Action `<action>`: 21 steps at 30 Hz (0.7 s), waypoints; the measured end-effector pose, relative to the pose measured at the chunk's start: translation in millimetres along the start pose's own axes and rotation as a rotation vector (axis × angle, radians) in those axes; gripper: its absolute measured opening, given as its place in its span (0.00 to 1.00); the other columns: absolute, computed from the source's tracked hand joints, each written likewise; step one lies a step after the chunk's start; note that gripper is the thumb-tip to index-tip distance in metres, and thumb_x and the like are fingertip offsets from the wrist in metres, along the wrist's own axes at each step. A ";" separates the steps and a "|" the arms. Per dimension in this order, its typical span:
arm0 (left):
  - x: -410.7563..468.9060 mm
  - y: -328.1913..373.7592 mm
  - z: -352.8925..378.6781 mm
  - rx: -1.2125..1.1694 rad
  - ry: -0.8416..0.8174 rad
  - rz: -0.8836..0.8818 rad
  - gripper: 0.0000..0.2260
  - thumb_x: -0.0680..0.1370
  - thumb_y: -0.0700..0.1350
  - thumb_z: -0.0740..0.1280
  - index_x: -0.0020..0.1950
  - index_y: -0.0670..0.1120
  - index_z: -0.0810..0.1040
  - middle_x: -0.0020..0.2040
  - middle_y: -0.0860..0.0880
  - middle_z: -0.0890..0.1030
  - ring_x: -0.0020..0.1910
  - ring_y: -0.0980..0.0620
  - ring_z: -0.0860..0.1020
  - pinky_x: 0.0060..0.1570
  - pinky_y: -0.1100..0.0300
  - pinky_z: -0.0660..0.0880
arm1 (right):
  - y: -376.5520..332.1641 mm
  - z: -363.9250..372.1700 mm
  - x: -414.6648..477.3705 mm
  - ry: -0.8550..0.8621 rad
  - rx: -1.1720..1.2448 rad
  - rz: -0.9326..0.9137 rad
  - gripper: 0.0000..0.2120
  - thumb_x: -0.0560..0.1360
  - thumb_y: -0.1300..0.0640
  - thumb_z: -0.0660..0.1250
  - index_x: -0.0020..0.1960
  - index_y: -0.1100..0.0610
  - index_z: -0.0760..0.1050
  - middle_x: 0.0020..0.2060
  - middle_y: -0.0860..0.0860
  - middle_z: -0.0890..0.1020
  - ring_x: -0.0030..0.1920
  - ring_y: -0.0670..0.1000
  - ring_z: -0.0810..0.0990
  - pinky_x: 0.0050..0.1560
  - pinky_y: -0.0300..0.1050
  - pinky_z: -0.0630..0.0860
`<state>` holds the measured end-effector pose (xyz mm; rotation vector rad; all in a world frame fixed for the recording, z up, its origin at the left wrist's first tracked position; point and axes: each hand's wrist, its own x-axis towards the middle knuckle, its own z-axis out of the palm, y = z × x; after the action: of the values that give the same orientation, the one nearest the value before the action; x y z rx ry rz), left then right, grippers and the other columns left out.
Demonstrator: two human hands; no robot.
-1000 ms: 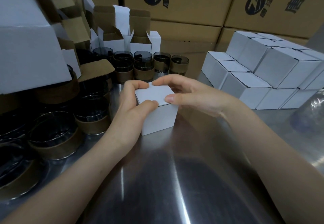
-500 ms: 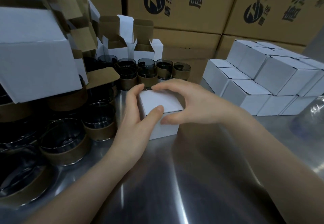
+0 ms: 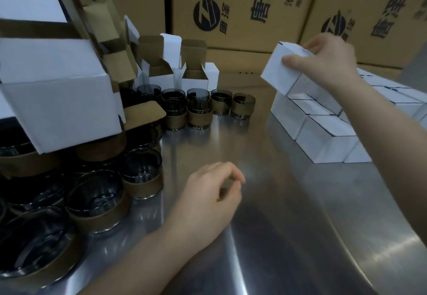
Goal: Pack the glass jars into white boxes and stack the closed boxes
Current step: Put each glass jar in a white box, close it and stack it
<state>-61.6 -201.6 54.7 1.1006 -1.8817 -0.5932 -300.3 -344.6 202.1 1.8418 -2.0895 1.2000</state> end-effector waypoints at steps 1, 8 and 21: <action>-1.2 0.9 0.4 0.023 -0.028 0.025 0.04 0.75 0.43 0.66 0.43 0.53 0.78 0.35 0.62 0.74 0.36 0.63 0.72 0.36 0.72 0.62 | 4.3 3.9 9.8 0.014 -0.054 0.010 0.30 0.69 0.38 0.71 0.62 0.57 0.76 0.57 0.53 0.79 0.55 0.54 0.75 0.47 0.48 0.71; -5.2 3.3 3.0 0.096 -0.172 0.199 0.04 0.76 0.46 0.62 0.46 0.51 0.76 0.40 0.56 0.77 0.43 0.58 0.74 0.46 0.57 0.72 | 21.2 32.3 46.1 0.070 -0.316 0.070 0.29 0.70 0.39 0.69 0.57 0.63 0.75 0.53 0.62 0.78 0.57 0.64 0.74 0.50 0.55 0.77; -7.6 8.4 1.2 0.165 -0.219 0.281 0.11 0.76 0.49 0.56 0.49 0.50 0.77 0.43 0.53 0.79 0.45 0.53 0.74 0.45 0.57 0.71 | 41.1 61.6 50.5 0.064 -0.529 0.122 0.27 0.76 0.42 0.67 0.58 0.67 0.71 0.59 0.65 0.71 0.61 0.66 0.69 0.48 0.55 0.69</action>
<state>-64.5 -190.9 57.0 0.8777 -2.2604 -0.4160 -324.6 -424.1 168.4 1.4354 -2.2270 0.6206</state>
